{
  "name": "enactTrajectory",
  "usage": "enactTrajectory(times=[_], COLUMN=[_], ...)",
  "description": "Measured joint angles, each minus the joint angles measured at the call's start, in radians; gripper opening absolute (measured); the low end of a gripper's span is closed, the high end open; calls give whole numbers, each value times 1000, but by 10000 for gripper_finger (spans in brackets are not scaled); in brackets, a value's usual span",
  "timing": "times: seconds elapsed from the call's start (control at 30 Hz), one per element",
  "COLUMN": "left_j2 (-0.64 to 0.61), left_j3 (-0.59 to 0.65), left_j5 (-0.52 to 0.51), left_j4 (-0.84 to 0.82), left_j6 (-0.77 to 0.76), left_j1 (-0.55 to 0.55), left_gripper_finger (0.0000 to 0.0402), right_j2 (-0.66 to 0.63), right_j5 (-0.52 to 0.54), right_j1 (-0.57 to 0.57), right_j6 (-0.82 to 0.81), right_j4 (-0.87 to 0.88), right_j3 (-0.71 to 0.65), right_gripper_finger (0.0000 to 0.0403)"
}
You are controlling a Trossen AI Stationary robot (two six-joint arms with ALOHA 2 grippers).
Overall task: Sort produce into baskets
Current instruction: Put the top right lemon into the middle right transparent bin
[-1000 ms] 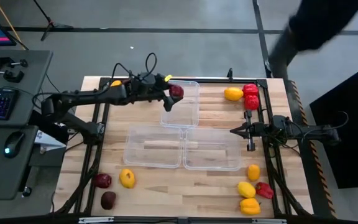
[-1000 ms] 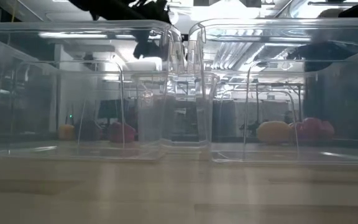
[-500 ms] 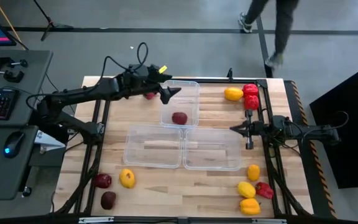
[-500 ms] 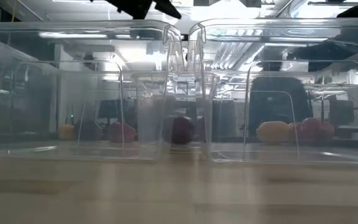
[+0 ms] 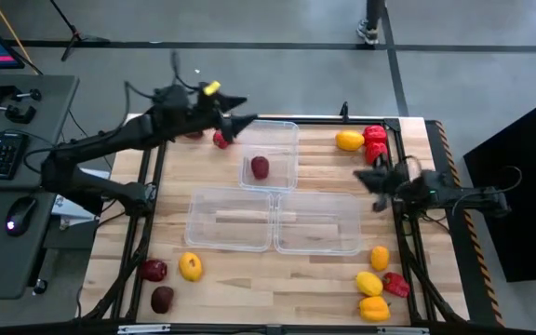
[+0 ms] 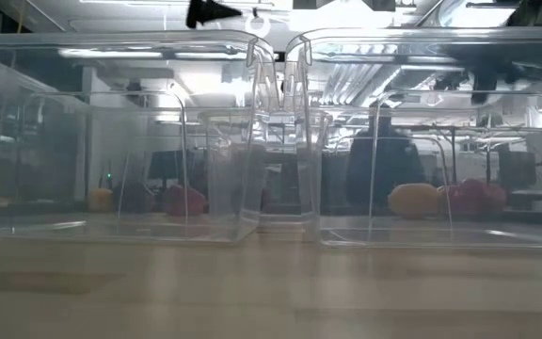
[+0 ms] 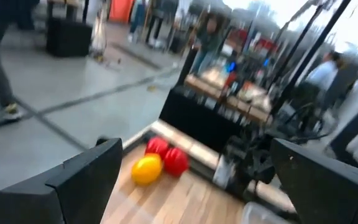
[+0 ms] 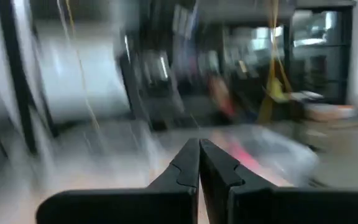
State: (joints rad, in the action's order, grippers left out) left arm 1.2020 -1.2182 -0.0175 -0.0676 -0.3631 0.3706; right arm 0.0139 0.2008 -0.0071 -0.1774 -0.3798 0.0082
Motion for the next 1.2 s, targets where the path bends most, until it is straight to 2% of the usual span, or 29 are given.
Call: enactTrajectory(times=[0.03, 0.1, 0.2, 0.37, 0.53, 0.67, 0.8, 0.9, 1.07, 1.2], left_j2=[-19, -59, -107, -141, -140, -143, -154, -160, -163, -163], left_j3=[0, 0, 0, 0, 1, 1, 1, 1, 1, 1], left_j5=[0, -7, -35, -44, -14, 91, 171, 156, 93, 91], left_j4=[14, 20, 10, 4, 0, -19, -110, -252, -496, -622], left_j6=[-11, -30, -29, -34, -92, -178, -263, -272, -244, -172], left_j1=[7, 23, 44, 82, 109, 115, 95, 70, 51, 51], left_gripper_finger=[397, 397, 397, 397, 397, 397, 397, 397, 397, 397], right_j2=[0, 4, 9, 92, 342, 581, 769, 876, 1029, 1117], right_j5=[23, 135, 278, 317, 306, 304, 305, 305, 219, 249], right_j1=[0, 0, -3, -33, -100, -167, -238, -283, -346, -390], right_j6=[-73, -132, -100, -66, -87, -74, -48, -9, -1, -10], right_j4=[-101, -287, -511, -532, -344, -149, 27, 148, 372, 648], right_j3=[0, 0, 1, 83, 282, 494, 693, 831, 1035, 1174], right_gripper_finger=[0, 0, 0, 0, 0, 0, 0, 0, 1, 28])
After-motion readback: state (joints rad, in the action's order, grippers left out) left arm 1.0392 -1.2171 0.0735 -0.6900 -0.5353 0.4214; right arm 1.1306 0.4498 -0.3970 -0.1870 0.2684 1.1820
